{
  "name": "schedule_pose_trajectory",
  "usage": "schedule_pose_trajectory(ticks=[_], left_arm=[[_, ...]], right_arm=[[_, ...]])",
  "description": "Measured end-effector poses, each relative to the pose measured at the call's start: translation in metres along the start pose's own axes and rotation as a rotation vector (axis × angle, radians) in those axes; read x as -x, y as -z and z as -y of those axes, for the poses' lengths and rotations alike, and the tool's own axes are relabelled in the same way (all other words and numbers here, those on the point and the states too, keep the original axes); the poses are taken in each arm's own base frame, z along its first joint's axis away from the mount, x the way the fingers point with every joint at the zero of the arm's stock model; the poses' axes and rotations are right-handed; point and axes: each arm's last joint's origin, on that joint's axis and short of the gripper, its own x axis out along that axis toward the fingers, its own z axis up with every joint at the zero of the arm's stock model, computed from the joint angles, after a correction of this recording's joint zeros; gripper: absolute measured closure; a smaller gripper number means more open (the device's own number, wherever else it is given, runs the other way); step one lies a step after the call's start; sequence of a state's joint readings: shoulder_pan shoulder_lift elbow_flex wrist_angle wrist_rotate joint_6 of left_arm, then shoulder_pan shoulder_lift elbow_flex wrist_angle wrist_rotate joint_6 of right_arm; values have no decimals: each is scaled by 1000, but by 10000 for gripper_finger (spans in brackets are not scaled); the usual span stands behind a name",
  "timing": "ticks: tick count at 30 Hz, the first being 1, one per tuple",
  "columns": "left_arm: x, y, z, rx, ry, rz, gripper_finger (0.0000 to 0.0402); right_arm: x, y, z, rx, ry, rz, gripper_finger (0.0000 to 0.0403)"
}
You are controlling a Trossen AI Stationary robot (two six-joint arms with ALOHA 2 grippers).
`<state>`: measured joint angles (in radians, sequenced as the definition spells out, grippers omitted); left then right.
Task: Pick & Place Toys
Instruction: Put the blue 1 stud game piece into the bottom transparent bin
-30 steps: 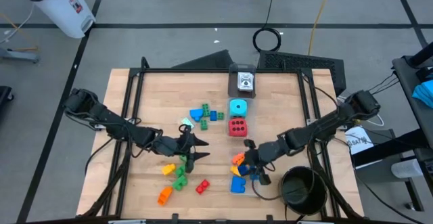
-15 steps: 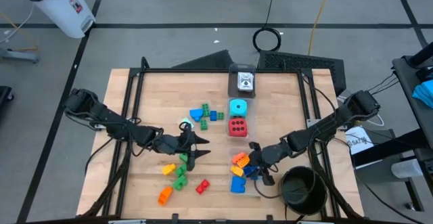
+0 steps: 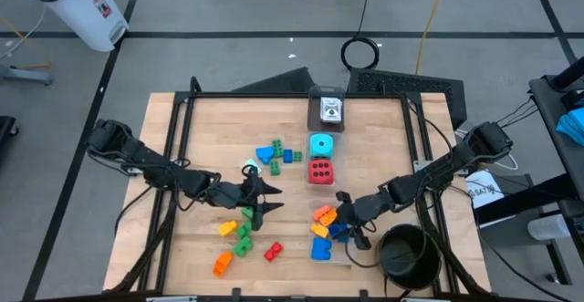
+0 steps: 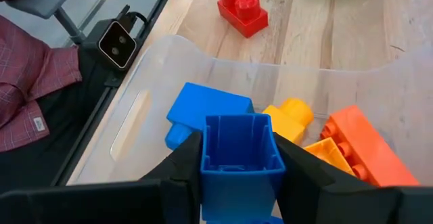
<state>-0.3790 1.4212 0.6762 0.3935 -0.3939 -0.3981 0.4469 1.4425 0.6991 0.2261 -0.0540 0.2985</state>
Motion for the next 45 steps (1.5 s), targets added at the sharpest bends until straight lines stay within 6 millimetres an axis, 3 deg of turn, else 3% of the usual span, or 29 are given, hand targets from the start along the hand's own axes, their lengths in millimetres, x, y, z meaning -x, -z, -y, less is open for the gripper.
schedule_pose_trajectory(ticks=[4,16,19,25,30,34,38,45], left_arm=[[0,0,0,0,0,0,204],[0,1,0,-4,-5,-5,213],[-1,1,-6,45,-80,2,212],[5,-10,-55,177,-271,-116,161],[10,-5,-115,379,-471,-309,84],[5,2,-148,440,-573,-368,41],[-5,2,-165,325,-561,-365,18],[-7,3,-171,-177,-383,-503,24]], right_arm=[[0,-4,-1,2,-12,41,267],[0,-8,-2,0,-25,80,143],[0,-8,-2,1,-25,80,125],[0,-8,-2,1,-25,81,119],[0,-9,-2,1,-27,88,125],[0,-9,-2,8,-25,88,126],[1,-9,-2,18,-24,87,127],[0,-7,-2,15,-20,73,131]])
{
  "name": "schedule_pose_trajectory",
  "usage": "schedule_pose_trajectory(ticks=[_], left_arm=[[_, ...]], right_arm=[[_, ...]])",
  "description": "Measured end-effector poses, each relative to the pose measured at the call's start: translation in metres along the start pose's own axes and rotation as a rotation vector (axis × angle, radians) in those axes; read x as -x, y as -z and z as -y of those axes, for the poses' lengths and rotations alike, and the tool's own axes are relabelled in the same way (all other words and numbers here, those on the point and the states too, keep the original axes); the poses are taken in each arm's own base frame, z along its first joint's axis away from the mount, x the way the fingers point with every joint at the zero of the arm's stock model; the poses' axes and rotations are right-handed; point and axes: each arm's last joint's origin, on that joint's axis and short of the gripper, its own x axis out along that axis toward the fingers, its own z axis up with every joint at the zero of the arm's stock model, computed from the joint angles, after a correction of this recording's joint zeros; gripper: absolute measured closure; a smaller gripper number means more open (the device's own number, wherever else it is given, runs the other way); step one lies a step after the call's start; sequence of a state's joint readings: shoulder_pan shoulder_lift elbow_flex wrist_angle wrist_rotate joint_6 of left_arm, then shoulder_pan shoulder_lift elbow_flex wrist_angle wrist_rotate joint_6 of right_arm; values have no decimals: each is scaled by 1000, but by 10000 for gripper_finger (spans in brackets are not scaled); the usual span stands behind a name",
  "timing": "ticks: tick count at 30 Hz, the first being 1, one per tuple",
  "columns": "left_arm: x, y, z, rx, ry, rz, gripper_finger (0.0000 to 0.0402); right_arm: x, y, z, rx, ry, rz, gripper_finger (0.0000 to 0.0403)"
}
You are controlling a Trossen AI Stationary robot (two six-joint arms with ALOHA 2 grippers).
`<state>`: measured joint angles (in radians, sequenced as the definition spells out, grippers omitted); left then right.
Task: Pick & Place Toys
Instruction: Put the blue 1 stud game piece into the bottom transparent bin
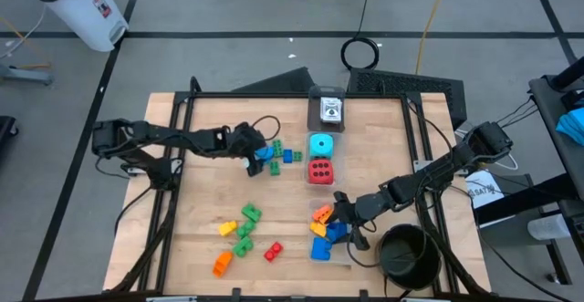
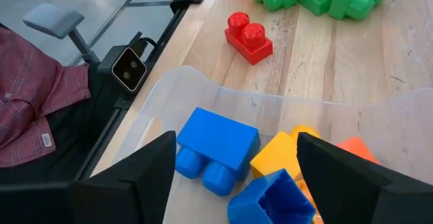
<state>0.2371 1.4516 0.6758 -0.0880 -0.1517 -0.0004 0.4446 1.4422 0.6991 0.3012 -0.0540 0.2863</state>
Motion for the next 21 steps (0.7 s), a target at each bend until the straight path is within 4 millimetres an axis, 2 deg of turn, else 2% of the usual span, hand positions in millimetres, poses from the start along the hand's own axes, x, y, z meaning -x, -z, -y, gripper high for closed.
schedule_pose_trajectory(ticks=[6,14,21], left_arm=[[-6,5,0,-168,46,-44,41],[-32,18,-8,-129,86,-131,58],[-37,18,-4,-132,99,-127,81]], right_arm=[[0,1,0,-1,4,-12,133],[0,2,0,1,5,-17,133],[0,2,1,2,6,-20,135]])
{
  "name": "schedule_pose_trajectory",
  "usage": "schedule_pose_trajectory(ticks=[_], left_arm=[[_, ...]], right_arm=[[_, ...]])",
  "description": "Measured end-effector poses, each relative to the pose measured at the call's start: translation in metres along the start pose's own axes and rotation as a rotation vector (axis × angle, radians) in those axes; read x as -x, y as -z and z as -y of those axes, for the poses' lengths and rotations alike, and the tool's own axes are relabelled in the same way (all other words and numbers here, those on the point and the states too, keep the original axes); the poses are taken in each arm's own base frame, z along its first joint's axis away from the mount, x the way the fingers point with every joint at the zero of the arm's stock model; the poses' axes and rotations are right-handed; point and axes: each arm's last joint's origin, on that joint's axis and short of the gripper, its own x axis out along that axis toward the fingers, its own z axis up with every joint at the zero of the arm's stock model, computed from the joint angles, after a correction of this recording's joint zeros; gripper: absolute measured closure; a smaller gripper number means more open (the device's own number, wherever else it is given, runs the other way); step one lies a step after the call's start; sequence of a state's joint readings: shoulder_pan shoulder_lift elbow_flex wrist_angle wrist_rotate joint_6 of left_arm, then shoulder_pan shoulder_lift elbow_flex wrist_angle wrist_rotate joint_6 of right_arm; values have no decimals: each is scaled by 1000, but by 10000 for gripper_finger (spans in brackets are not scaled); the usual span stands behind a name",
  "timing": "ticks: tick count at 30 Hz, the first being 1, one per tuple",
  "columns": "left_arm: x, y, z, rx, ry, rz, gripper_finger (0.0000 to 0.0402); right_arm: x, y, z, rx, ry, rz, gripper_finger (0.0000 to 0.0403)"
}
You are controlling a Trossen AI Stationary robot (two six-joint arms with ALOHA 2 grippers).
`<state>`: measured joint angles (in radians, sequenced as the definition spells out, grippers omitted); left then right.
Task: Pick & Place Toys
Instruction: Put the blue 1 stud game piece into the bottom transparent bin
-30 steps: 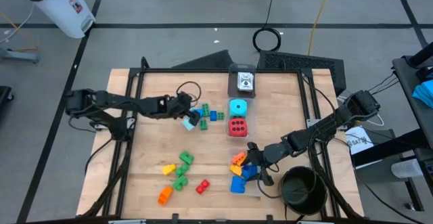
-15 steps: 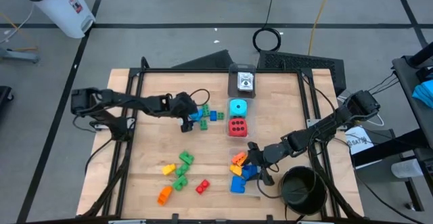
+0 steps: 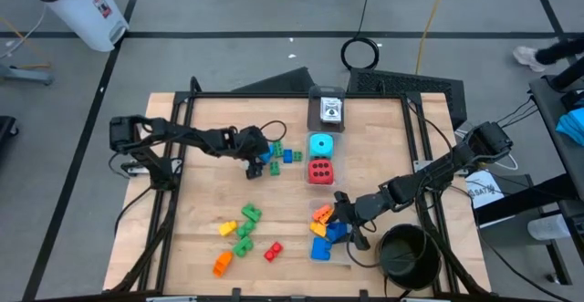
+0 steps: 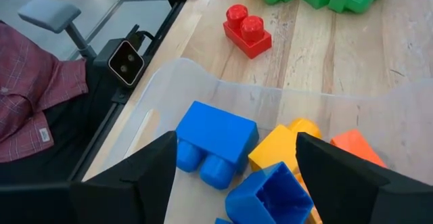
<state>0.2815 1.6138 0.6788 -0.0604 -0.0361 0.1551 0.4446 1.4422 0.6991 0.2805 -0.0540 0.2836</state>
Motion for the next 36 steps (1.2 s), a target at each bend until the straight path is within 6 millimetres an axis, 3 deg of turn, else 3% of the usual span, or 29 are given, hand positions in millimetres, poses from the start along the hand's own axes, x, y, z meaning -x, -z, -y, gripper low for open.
schedule_pose_trajectory(ticks=[15,22,29,32,36], left_arm=[[0,-5,15,-8,28,43,138],[3,-5,20,12,23,40,138],[34,-20,41,-11,92,179,138],[53,-29,59,-43,121,288,138],[70,-37,91,-145,21,430,138]], right_arm=[[0,0,0,-3,1,-2,140],[0,0,0,-3,1,-2,140],[0,0,0,-3,3,-1,140],[0,-1,1,-1,31,12,140],[1,-6,5,5,129,80,140]])
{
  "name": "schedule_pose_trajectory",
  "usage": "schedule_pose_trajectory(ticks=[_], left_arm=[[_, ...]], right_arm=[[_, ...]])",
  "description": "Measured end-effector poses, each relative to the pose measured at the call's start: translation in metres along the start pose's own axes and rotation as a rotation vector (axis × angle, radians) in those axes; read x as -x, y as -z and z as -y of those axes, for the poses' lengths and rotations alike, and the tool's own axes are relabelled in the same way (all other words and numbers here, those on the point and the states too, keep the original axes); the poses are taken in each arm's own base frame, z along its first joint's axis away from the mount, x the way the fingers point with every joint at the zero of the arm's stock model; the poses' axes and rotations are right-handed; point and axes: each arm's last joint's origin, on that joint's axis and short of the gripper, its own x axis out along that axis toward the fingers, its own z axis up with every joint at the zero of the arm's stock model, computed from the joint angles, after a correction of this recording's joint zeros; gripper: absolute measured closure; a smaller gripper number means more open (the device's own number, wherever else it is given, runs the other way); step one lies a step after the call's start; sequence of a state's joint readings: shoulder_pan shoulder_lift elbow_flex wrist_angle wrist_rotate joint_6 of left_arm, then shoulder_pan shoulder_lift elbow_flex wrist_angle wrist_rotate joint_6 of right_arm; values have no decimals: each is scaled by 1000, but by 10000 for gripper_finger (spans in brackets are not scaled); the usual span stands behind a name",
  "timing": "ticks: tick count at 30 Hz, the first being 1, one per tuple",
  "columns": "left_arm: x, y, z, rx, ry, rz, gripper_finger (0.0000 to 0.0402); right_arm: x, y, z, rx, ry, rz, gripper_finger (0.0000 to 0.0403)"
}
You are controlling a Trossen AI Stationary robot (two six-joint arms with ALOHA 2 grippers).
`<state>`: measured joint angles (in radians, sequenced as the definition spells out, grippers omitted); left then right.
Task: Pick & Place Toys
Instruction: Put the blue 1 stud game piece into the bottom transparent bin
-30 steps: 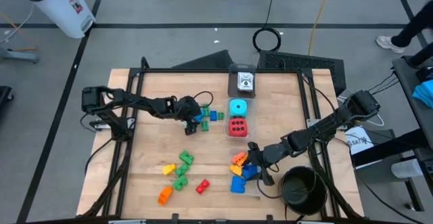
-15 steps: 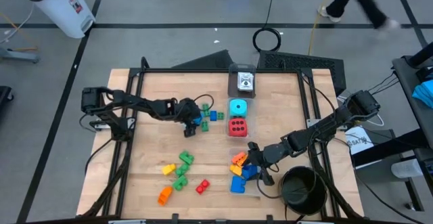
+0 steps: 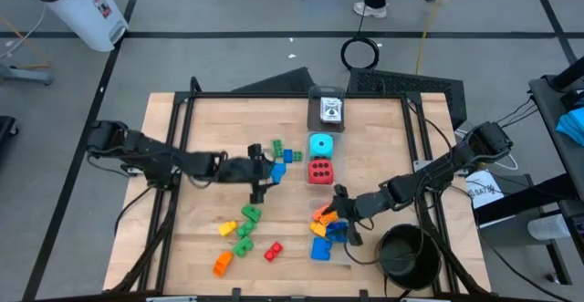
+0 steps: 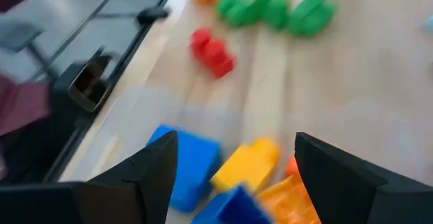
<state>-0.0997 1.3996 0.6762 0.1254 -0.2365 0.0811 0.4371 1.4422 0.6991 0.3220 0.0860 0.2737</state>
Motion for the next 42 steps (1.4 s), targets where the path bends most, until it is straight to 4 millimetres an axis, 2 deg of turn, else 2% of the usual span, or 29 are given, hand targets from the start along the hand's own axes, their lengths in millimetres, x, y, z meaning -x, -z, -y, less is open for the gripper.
schedule_pose_trajectory(ticks=[6,12,18,22,26,36,39,42], left_arm=[[9,-14,41,-226,-286,137,138],[18,-17,62,-358,-406,158,139],[21,-18,66,-399,-427,155,139],[20,-18,64,-391,-430,161,139],[20,-18,64,-394,-436,154,139],[20,-18,65,-385,-409,166,139],[20,-18,65,-382,-408,162,139],[20,-17,65,-378,-406,157,139]], right_arm=[[1,-23,21,-40,126,211,140],[1,-39,54,-116,245,365,120],[-8,-55,83,-200,305,463,71],[-20,-70,97,-216,337,484,58],[-34,-79,110,-218,331,482,64],[-63,-106,117,-211,211,523,74],[-66,-106,118,-221,211,516,83],[-66,-104,118,-223,217,501,109]])
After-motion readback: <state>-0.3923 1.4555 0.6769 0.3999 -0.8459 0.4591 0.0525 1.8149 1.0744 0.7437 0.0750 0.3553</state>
